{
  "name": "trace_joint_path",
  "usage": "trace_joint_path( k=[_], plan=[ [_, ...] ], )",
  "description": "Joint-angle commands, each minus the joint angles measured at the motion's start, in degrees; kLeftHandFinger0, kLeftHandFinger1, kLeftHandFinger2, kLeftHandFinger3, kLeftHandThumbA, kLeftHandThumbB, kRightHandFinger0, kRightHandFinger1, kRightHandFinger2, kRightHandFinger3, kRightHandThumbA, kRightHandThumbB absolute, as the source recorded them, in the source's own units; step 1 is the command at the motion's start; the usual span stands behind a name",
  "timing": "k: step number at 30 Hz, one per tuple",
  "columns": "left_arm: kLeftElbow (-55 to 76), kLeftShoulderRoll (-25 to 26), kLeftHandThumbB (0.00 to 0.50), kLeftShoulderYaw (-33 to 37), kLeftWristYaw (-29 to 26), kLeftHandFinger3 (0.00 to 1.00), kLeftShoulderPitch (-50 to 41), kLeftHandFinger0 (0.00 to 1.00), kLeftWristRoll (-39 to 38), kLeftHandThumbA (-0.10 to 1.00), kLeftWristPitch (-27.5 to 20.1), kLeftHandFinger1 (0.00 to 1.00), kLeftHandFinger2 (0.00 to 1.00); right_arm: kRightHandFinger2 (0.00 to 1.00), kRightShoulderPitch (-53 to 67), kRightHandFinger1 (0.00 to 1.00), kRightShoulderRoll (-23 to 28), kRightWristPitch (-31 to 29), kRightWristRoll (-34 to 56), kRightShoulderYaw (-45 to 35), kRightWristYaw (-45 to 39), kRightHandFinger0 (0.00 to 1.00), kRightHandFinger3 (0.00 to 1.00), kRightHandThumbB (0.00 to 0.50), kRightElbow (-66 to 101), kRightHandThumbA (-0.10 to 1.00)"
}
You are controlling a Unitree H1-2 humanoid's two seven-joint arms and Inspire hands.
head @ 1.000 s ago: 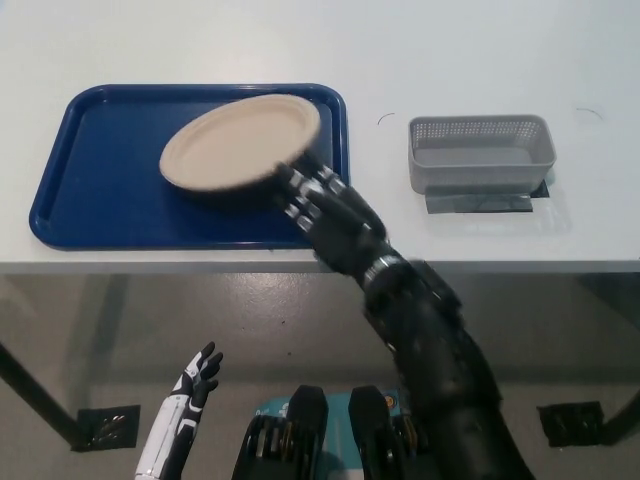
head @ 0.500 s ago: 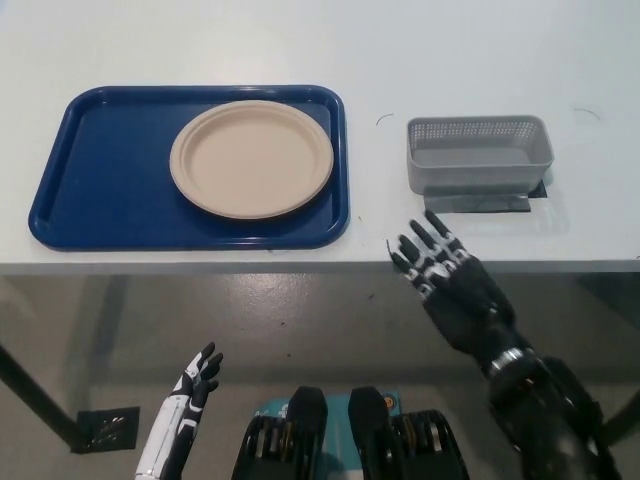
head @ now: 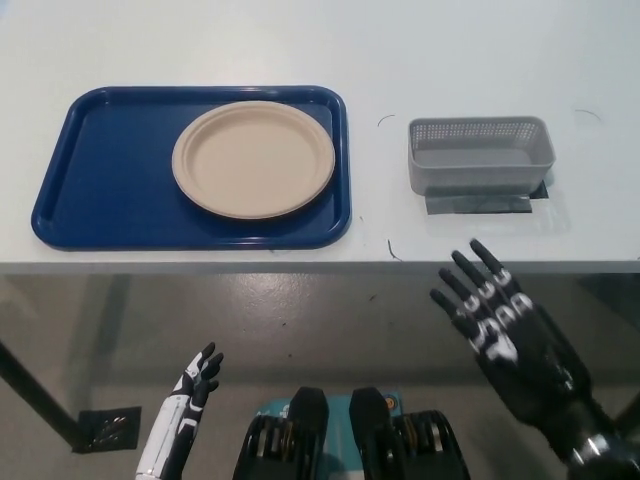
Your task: Use the right hand to pick up a plate from a leveled surface and place it into a tray on the left side
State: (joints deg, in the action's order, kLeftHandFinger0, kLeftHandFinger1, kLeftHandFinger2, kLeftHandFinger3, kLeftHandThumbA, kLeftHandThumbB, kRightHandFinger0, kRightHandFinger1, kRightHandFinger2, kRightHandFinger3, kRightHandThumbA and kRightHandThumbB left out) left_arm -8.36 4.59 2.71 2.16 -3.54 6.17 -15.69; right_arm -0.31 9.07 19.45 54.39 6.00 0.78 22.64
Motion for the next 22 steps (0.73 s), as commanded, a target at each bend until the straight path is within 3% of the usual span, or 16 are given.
trace_joint_path(
  k=[1,7,12,17,20,22],
  plan=[
    [0.46,1.1,0.021,0.67,1.86,1.0,1.69,1.0,-1.04,1.0,0.05,1.0,1.0,1.0,14.18,1.0,6.71,-2.98,17.68,1.98,-15.71,1.0,1.0,0.488,24.12,1.0],
    [-0.09,0.61,0.008,0.9,1.53,1.0,0.63,1.0,-1.17,1.0,-1.39,1.0,1.0,1.0,13.88,1.0,6.2,-0.71,16.74,-2.44,-18.45,1.0,1.0,0.477,7.88,1.0],
    [-0.91,0.39,0.009,1.0,1.29,1.0,0.33,1.0,-1.14,1.0,-2.37,1.0,1.0,1.0,8.28,1.0,4.22,-1.93,8.67,-4.69,-18.9,1.0,1.0,0.494,-9.67,1.0],
    [-1.19,0.28,0.004,1.18,1.41,1.0,0.39,1.0,-0.88,1.0,-2.25,1.0,1.0,1.0,5.98,1.0,2.77,-8.44,-1.91,-4.8,-19.87,1.0,1.0,0.497,-21.79,1.0],
    [-1.24,-0.1,0.026,1.29,1.58,1.0,-0.25,1.0,-1.39,1.0,-2.42,1.0,1.0,1.0,4.99,1.0,2.04,-17.12,-11.96,-3.75,-19.49,1.0,1.0,0.472,-30.64,1.0],
    [-0.93,0.13,0.012,1.19,1.71,1.0,-0.75,1.0,-1.56,1.0,-2.57,1.0,1.0,1.0,4.38,1.0,2.37,-24.39,-22.17,-1.1,-17.21,1.0,1.0,0.463,-33.59,1.0]
  ],
)
